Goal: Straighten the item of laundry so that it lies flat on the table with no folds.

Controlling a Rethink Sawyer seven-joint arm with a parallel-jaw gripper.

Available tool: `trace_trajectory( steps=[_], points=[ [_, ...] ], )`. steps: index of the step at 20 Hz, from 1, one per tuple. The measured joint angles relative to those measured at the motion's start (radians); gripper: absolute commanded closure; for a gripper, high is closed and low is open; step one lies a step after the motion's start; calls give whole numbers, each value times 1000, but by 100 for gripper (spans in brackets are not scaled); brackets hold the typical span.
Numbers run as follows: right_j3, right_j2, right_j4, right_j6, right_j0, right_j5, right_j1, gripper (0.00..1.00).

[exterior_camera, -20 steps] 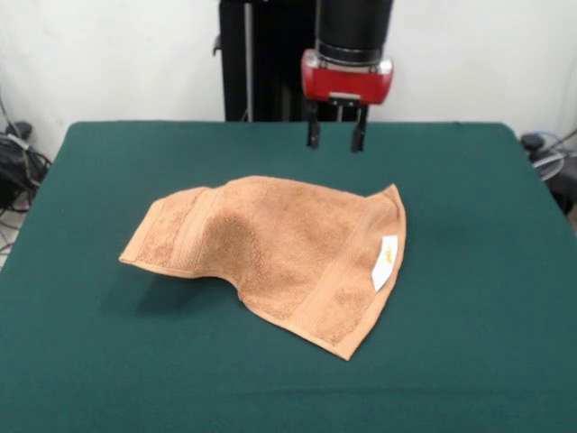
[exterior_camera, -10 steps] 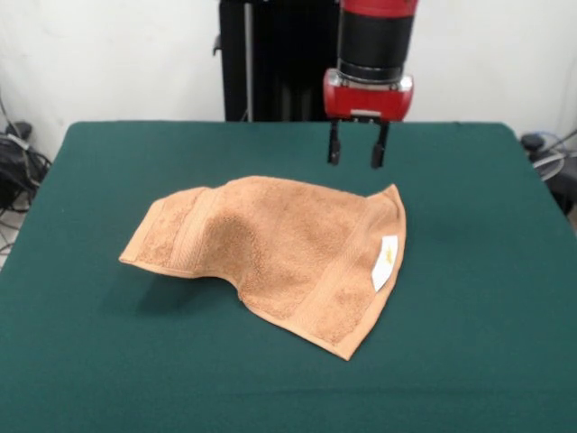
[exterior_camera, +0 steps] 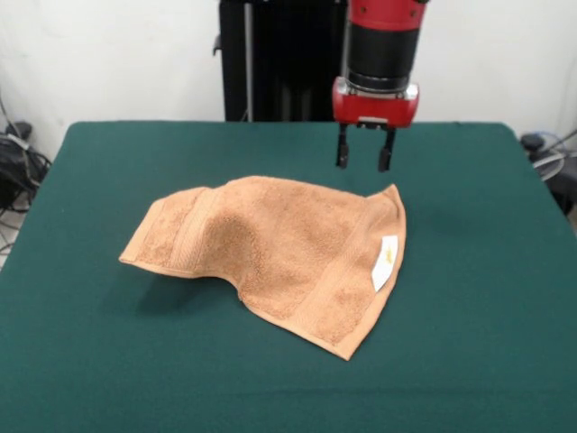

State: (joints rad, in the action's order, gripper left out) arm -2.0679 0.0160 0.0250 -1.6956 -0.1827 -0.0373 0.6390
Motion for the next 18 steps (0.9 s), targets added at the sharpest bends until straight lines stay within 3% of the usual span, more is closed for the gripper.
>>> trace_trajectory(
  steps=[9,18],
  points=[
    [-28,0,-20,0,2,37,-30,0],
    [-27,0,-35,0,10,125,-130,0]
  ],
)
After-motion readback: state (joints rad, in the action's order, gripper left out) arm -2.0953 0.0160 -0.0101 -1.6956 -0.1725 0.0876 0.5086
